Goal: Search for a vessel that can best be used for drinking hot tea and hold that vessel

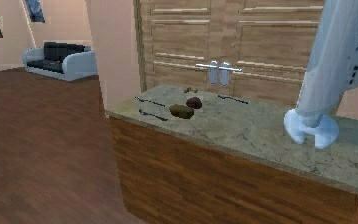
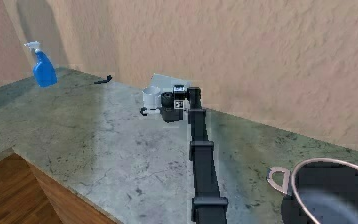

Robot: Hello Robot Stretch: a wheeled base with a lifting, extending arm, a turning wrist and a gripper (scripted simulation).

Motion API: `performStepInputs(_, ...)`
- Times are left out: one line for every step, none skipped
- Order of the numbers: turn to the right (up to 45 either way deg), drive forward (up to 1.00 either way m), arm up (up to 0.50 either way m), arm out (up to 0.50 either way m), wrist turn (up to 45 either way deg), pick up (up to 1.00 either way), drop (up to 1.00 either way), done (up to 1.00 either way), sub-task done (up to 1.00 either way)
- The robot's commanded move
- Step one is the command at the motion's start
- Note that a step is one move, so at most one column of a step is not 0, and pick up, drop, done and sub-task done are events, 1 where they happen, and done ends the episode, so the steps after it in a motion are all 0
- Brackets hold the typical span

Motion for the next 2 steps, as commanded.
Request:
performStepInputs(0.0, 0.0, 0.1, 0.0, 0.0, 0.0, 0.0, 0.0, 0.0)
performStepInputs(0.0, 0.0, 0.0, 0.0, 0.0, 0.0, 0.0, 1.0, 0.0)
